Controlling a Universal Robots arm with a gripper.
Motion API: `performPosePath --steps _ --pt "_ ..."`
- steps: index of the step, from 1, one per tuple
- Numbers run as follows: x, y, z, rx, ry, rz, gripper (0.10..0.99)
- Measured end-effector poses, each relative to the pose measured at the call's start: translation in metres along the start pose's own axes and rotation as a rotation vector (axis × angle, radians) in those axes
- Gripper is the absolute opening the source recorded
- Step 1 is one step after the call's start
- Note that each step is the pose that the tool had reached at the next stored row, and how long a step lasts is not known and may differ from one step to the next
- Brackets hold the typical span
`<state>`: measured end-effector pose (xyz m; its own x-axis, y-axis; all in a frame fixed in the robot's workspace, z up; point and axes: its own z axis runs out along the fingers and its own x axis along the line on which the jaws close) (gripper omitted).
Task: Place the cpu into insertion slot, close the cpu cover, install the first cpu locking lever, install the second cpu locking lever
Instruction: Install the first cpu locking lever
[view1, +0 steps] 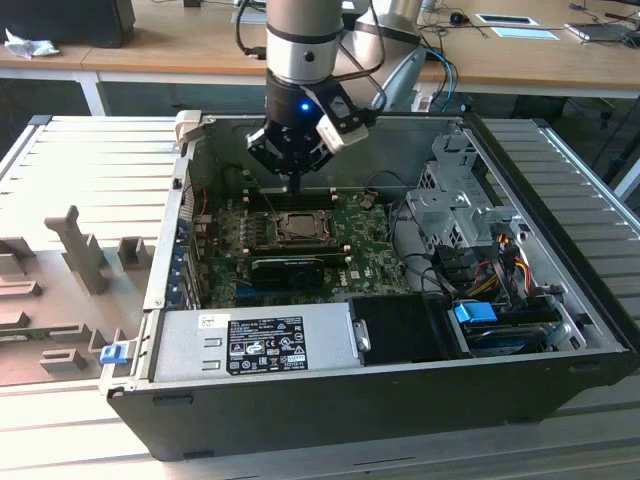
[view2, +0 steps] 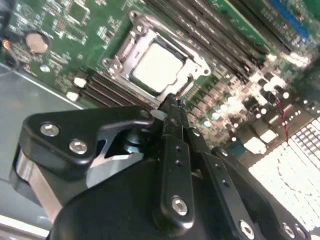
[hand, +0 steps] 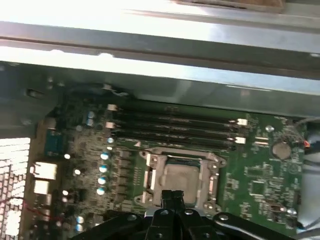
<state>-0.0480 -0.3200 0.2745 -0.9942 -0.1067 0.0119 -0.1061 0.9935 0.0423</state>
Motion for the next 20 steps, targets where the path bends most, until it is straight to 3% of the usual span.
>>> performPosePath --steps 2,6,7,11,14,20 --pt "0.0112 0.0012 0.0012 -0.004 -0.0056 0.0 0.106" --pt "0.0122 0.0014 0.0053 -0.004 -0.0082 0.039 0.106" --pt "0.0155 0.0017 0.0074 -0.004 -0.0084 0.045 0.106" --pt "0.0387 0.004 0.0118 -0.007 -0.009 0.044 0.106" --pt "0.0516 0.0058 0.0142 -0.009 -0.0095 0.044 0.106" --pt "0.0593 0.0146 0.0193 -0.012 -0.0096 0.044 0.106"
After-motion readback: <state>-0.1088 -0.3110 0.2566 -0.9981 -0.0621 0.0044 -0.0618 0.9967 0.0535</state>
